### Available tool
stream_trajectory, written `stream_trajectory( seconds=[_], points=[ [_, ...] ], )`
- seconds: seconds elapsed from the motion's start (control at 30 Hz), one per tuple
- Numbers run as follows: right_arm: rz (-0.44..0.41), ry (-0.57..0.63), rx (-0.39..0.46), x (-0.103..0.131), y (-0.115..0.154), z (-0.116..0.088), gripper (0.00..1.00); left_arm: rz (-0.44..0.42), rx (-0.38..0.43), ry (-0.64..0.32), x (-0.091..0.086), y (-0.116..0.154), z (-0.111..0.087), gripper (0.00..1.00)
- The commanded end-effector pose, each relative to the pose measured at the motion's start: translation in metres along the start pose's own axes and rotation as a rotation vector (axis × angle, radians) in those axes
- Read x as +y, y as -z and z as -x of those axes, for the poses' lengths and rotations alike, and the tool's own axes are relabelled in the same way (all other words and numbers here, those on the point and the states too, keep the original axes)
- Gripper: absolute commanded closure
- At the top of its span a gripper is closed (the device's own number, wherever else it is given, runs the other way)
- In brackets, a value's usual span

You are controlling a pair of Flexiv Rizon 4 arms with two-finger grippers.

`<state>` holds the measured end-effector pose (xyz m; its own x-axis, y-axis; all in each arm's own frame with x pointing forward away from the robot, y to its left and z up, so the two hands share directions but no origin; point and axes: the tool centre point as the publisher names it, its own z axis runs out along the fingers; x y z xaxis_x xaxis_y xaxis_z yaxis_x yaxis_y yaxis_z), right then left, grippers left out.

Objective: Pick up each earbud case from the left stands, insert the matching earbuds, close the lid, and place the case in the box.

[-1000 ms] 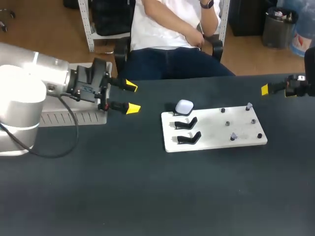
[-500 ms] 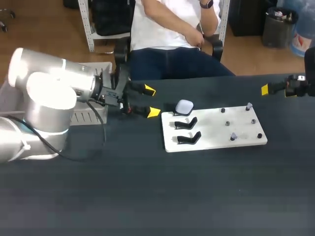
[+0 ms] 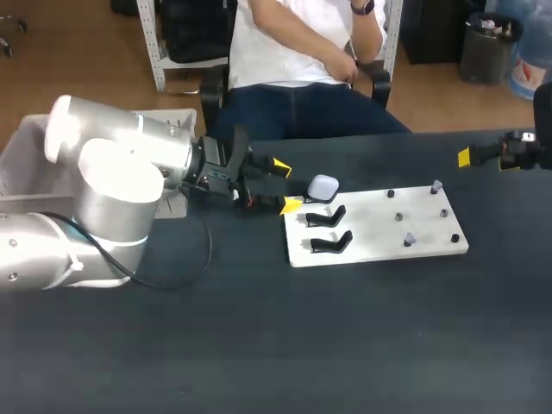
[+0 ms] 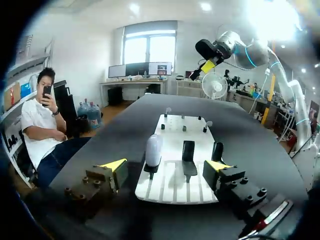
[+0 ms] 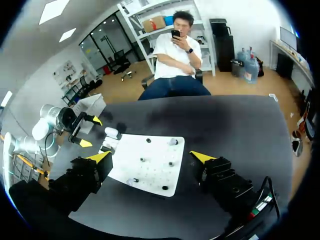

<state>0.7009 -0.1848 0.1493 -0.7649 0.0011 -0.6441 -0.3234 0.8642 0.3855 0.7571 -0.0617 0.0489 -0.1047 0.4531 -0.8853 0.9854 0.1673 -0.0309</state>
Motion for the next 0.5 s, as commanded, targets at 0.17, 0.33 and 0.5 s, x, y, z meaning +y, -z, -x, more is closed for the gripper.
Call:
stream_trajectory(
  seconds=[0.17,0.33,0.5],
  points=[
    [-0.002,0.0,0.0,0.0,0.0,0.0,0.0,-0.016,0.006,0.009,0.009,-0.02,0.001,0.0],
    [-0.002,0.0,0.0,0.0,0.0,0.0,0.0,-0.018,0.007,0.02,0.011,-0.027,0.001,0.0],
    [-0.002,0.0,0.0,0.0,0.0,0.0,0.0,-0.026,0.004,0.029,0.015,-0.037,0.002,0.0]
  ],
)
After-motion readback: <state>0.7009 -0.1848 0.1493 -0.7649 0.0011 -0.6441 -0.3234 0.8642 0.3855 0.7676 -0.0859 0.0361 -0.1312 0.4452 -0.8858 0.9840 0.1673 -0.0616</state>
